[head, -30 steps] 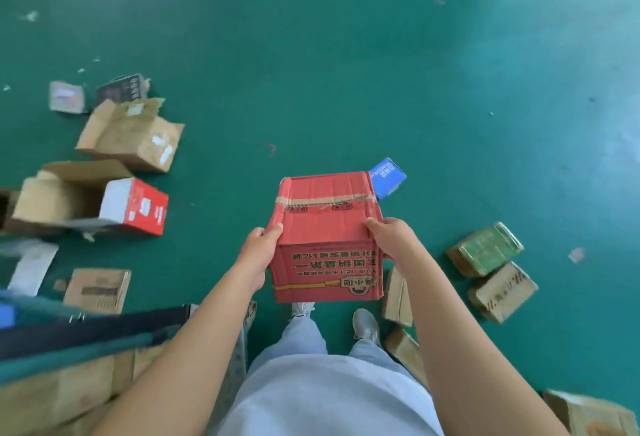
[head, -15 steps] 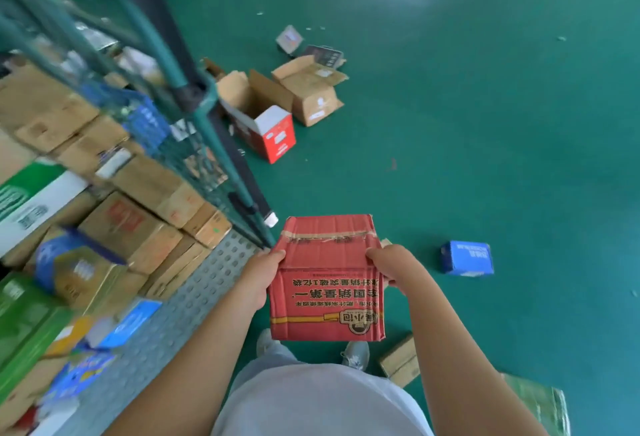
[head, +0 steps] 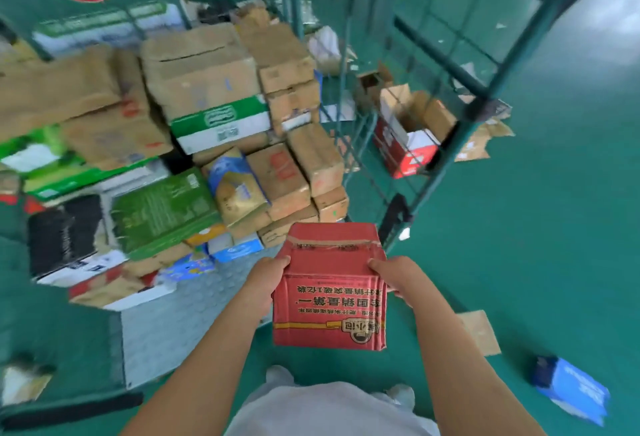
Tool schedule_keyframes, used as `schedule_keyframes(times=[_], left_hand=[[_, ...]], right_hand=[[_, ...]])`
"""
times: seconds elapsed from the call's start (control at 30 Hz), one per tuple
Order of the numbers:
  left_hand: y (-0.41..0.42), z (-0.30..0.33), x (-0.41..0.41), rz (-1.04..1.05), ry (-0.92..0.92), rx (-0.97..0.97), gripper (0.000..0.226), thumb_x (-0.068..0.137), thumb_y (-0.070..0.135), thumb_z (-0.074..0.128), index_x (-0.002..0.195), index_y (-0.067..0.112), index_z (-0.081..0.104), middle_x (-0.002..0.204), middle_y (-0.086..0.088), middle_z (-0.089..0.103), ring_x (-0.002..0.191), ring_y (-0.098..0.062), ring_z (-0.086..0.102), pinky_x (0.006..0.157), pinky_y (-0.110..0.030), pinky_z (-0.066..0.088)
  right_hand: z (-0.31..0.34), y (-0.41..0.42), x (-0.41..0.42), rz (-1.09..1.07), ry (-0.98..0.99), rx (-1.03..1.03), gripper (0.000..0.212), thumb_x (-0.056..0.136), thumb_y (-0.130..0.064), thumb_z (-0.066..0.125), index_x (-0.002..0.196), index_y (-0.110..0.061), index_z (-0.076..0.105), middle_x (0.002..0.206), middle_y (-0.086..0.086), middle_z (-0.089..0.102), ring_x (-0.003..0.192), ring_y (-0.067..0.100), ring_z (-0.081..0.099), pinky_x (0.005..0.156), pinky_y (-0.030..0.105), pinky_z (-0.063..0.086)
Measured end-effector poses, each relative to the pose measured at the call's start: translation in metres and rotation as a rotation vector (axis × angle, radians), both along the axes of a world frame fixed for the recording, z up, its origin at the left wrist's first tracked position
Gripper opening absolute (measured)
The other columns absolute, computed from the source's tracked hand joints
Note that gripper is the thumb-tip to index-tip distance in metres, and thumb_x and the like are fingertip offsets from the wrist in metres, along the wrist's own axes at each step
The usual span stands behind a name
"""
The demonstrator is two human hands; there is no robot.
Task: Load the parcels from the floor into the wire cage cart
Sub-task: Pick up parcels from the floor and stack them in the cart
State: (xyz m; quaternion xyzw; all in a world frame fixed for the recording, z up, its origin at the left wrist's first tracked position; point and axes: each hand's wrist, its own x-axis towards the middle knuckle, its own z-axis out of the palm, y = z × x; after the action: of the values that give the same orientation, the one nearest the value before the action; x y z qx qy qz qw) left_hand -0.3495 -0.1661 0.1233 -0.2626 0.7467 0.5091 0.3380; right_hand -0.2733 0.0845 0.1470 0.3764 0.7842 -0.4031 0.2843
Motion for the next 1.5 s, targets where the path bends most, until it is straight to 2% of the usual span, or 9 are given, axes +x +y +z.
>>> schedule_keyframes(times=[0.1, 0.2, 0.43, 0.63, 0.97, 1.1, 1.27, 1.4, 1.5], left_hand=[[-0.052, -0.006, -0.023, 0.077, 0.030, 0.042, 0.023, 0.099, 0.032, 0.062, 0.099, 0.011, 0.071, 0.093, -0.013, 0.077, 0.085, -0.030, 0.074, 0.085, -0.040, 0.058], [-0.089, -0.006, -0.041, 0.137, 0.040, 0.079, 0.025, 0.100, 0.034, 0.061, 0.097, 0.012, 0.072, 0.091, -0.013, 0.078, 0.081, -0.030, 0.074, 0.075, -0.036, 0.056], [-0.120, -0.004, -0.080, 0.226, 0.088, 0.131, 0.021, 0.103, 0.032, 0.059, 0.103, 0.011, 0.062, 0.095, -0.012, 0.073, 0.076, -0.025, 0.070, 0.061, -0.029, 0.048], [-0.115, -0.003, -0.130, 0.296, 0.136, 0.140, 0.021, 0.104, 0.032, 0.059, 0.104, 0.012, 0.063, 0.097, -0.011, 0.074, 0.081, -0.026, 0.071, 0.066, -0.031, 0.051], [-0.061, 0.060, -0.285, 0.389, 0.327, 0.119, 0.023, 0.104, 0.031, 0.058, 0.109, 0.010, 0.064, 0.093, -0.007, 0.072, 0.074, -0.018, 0.066, 0.061, -0.027, 0.046], [-0.036, 0.094, -0.354, 0.434, 0.454, 0.148, 0.021, 0.104, 0.033, 0.060, 0.104, 0.012, 0.062, 0.096, -0.006, 0.071, 0.078, -0.017, 0.067, 0.065, -0.030, 0.049], [-0.010, 0.127, -0.435, 0.410, 0.606, 0.153, 0.027, 0.102, 0.039, 0.062, 0.093, 0.014, 0.054, 0.094, -0.006, 0.066, 0.082, -0.022, 0.063, 0.075, -0.038, 0.050], [0.014, 0.147, -0.508, 0.431, 0.685, 0.211, 0.026, 0.102, 0.035, 0.062, 0.086, 0.018, 0.049, 0.090, -0.005, 0.060, 0.081, -0.021, 0.059, 0.079, -0.041, 0.050], [0.031, 0.156, -0.563, 0.445, 0.708, 0.287, 0.026, 0.100, 0.040, 0.062, 0.094, 0.019, 0.048, 0.100, -0.010, 0.063, 0.090, -0.024, 0.061, 0.085, -0.045, 0.052]], right_hand=[[0.005, -0.044, -0.038, 0.078, 0.044, 0.012, 0.046, 0.097, -0.051, 0.057, 0.104, -0.007, 0.067, 0.102, 0.012, 0.074, 0.087, 0.024, 0.067, 0.089, 0.039, 0.057], [0.011, -0.077, -0.070, 0.138, 0.102, 0.047, 0.048, 0.098, -0.050, 0.057, 0.102, -0.003, 0.068, 0.101, 0.015, 0.073, 0.088, 0.025, 0.069, 0.092, 0.046, 0.057], [0.019, -0.110, -0.135, 0.185, 0.161, 0.096, 0.048, 0.098, -0.048, 0.057, 0.122, -0.007, 0.058, 0.103, 0.007, 0.068, 0.090, 0.022, 0.067, 0.083, 0.042, 0.058], [0.021, -0.107, -0.200, 0.207, 0.200, 0.094, 0.042, 0.101, -0.044, 0.054, 0.126, -0.011, 0.054, 0.091, -0.001, 0.062, 0.076, 0.011, 0.061, 0.056, 0.026, 0.043], [0.065, -0.064, -0.369, 0.105, 0.456, 0.011, 0.041, 0.099, -0.045, 0.057, 0.127, -0.015, 0.056, 0.088, -0.004, 0.061, 0.078, 0.016, 0.062, 0.065, 0.031, 0.046], [0.098, -0.046, -0.437, 0.061, 0.611, 0.007, 0.037, 0.098, -0.043, 0.059, 0.121, -0.015, 0.054, 0.094, -0.004, 0.063, 0.076, 0.013, 0.062, 0.057, 0.028, 0.040], [0.132, -0.028, -0.509, -0.033, 0.821, 0.004, 0.034, 0.094, -0.040, 0.064, 0.116, -0.017, 0.051, 0.092, -0.005, 0.064, 0.074, 0.011, 0.061, 0.061, 0.030, 0.039], [0.147, -0.013, -0.576, -0.018, 0.982, 0.080, 0.037, 0.088, -0.055, 0.057, 0.113, -0.028, 0.050, 0.095, -0.006, 0.064, 0.090, 0.025, 0.064, 0.081, 0.042, 0.052], [0.156, 0.001, -0.632, 0.018, 1.101, 0.163, 0.044, 0.087, -0.059, 0.053, 0.116, -0.026, 0.056, 0.107, 0.001, 0.061, 0.103, 0.031, 0.057, 0.092, 0.050, 0.051]])
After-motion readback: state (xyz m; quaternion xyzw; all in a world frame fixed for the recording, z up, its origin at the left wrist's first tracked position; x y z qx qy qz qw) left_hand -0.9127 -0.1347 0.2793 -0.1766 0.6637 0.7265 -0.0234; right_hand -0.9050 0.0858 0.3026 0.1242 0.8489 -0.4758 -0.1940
